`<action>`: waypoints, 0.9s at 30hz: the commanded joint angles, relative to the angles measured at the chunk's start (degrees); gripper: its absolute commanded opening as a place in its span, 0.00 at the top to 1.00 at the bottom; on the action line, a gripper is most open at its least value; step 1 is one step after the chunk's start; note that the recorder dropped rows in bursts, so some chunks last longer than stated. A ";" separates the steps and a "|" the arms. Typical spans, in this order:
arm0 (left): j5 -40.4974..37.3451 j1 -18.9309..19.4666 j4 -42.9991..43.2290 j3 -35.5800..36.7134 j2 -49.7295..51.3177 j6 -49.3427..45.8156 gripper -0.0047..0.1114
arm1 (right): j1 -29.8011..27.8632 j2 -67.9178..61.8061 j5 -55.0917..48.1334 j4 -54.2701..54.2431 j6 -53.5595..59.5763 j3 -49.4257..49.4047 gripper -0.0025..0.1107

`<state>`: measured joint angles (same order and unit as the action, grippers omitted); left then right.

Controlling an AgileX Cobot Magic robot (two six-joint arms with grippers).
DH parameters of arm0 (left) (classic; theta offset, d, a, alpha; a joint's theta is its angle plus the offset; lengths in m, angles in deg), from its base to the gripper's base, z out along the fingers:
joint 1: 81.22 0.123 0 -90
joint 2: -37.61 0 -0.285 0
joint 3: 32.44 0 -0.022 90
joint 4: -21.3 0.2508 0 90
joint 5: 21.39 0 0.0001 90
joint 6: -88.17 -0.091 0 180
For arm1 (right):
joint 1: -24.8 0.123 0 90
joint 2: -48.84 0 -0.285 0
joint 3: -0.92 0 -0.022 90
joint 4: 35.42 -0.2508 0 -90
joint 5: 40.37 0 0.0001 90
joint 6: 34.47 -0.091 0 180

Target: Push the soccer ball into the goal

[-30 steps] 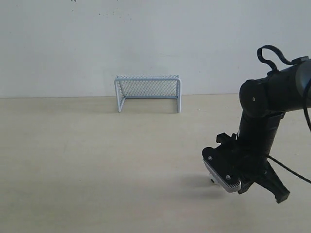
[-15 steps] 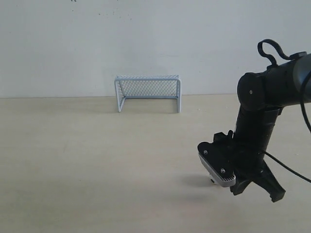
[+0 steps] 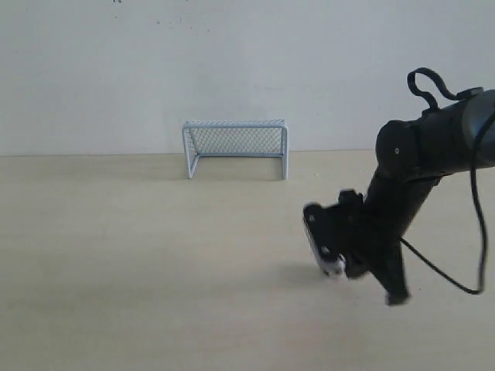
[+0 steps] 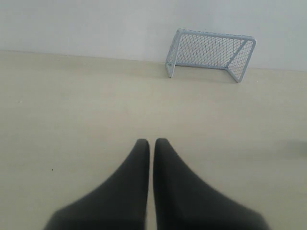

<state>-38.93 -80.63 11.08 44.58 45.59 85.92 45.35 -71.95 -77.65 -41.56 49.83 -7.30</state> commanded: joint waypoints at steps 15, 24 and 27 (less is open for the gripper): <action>0.13 0.17 0.18 0.20 -0.19 -0.39 0.92 | -0.04 7.74 18.23 3.72 -37.63 0.26 0.98; 0.13 0.17 0.18 0.20 -0.19 -0.39 0.92 | -0.04 10.68 6.78 3.72 -53.41 0.26 0.98; 0.13 0.17 0.18 0.20 -0.19 -0.39 0.92 | -0.04 12.76 3.74 3.72 -57.69 0.26 0.98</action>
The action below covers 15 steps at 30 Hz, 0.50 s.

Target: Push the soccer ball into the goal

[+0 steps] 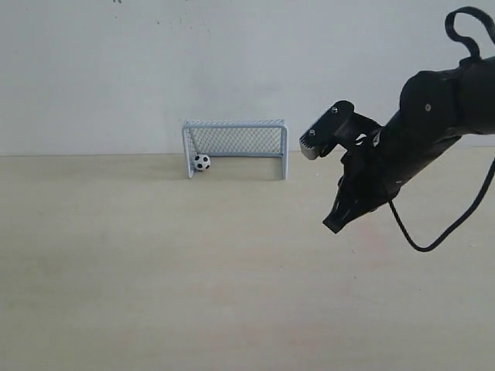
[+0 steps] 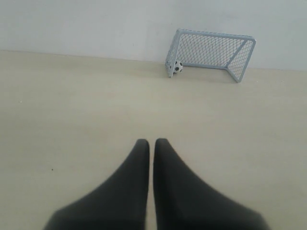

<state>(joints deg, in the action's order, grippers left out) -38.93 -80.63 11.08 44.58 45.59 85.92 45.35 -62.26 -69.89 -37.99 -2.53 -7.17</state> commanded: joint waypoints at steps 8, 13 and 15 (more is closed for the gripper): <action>0.13 0.17 0.18 0.20 -0.19 -0.39 0.92 | -0.04 10.66 -13.03 -3.29 -13.62 -0.02 0.98; 0.13 0.17 0.18 0.20 -0.19 -0.39 0.92 | -0.04 18.26 -12.31 -7.85 -13.26 -4.73 0.98; 0.13 0.17 0.18 0.20 -0.19 -0.39 0.92 | -0.04 22.35 -10.45 -8.71 -13.42 -8.65 0.98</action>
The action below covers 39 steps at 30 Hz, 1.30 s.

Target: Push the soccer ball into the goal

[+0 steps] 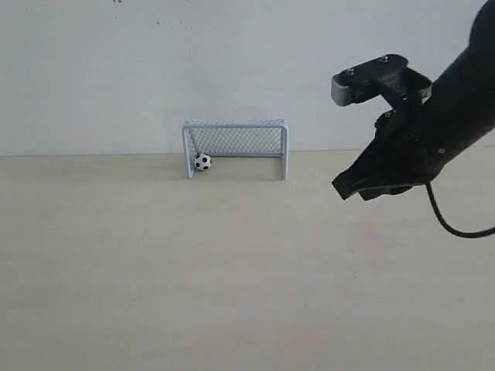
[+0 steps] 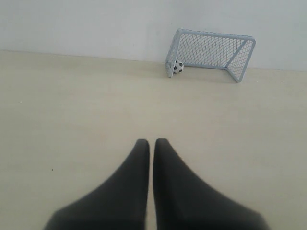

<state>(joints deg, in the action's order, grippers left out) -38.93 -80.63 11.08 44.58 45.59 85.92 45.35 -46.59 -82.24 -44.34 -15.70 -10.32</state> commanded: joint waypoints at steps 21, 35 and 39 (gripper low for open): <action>0.13 0.17 0.18 0.20 -0.19 -0.39 0.92 | -0.04 29.26 9.46 -4.89 -0.67 -22.66 0.98; 0.13 0.17 0.18 0.20 -0.19 -0.39 0.92 | -0.04 32.05 9.73 -4.89 -0.67 -22.66 0.98; 0.13 0.17 0.18 0.20 -0.19 -0.39 0.92 | -0.04 37.71 11.19 -4.89 -0.67 -22.66 0.98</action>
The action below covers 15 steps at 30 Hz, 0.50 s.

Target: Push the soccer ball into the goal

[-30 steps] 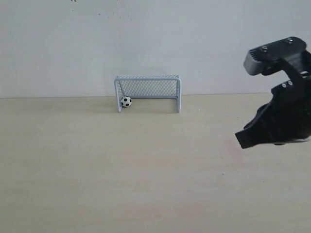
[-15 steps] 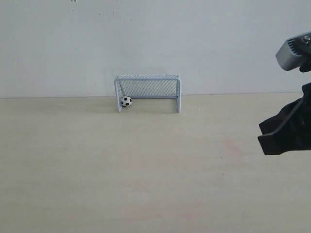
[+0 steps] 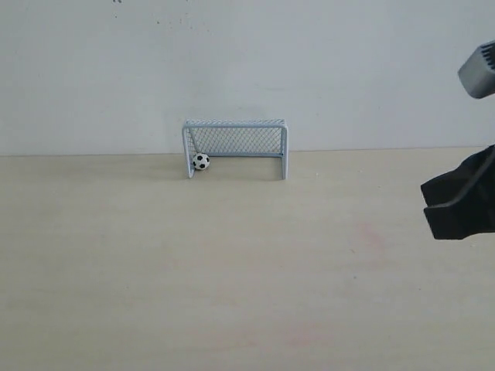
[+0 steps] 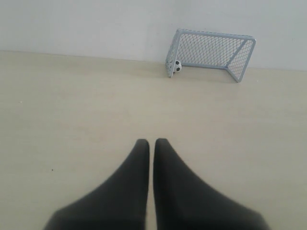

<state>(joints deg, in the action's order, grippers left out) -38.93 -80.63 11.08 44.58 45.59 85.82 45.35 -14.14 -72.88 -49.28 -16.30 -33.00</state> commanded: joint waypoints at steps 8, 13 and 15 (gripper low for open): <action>0.13 0.17 0.18 0.20 -0.19 -0.29 0.92 | -0.04 17.36 2.50 0.25 -0.31 0.02 0.98; 0.13 0.17 0.18 0.20 -0.19 -0.29 0.92 | -0.17 23.66 3.16 0.86 0.81 -0.90 0.98; 0.13 0.17 0.18 0.20 -0.19 -0.29 0.92 | -1.41 25.80 4.87 0.86 0.92 -3.34 0.98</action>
<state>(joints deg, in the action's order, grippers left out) -38.93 -80.63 11.08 44.58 45.59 85.82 45.23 8.88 -69.73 -49.16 -16.10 -33.80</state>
